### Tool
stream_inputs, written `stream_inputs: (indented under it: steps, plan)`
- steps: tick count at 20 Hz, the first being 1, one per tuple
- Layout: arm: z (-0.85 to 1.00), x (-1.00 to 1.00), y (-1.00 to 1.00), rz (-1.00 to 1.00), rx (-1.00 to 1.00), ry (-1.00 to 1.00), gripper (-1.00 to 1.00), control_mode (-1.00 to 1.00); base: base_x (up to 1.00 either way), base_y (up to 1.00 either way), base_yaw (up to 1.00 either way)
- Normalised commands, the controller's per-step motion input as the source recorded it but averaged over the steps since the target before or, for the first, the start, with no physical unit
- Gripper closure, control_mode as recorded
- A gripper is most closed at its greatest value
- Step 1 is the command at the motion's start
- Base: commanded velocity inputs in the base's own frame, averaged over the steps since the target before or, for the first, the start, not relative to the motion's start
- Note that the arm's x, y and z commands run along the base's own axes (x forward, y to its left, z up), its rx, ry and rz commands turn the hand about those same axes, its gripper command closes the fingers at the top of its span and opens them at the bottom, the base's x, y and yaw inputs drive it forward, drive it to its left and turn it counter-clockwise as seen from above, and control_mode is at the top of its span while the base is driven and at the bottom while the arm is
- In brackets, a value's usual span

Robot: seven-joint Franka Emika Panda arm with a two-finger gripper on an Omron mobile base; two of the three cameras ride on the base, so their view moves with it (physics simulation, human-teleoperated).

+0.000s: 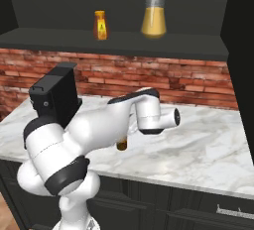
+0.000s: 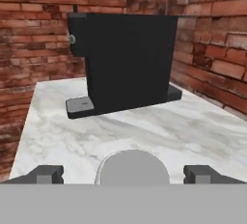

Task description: Pick the cinnamon and honey bottle from the cabinet and place them next to the mug.

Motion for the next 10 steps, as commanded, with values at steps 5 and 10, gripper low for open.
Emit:
stream_inputs:
  steps: [5, 10]
  plan:
    - [0.52, -0.34, 0.0, -0.03, 0.0, 0.0, -1.0, -1.0, 0.0, 0.0, 0.0]
    - [0.55, -0.56, 0.0, -0.07, 0.0, 0.0, -1.0, -1.0, 0.0, 0.0, 0.0]
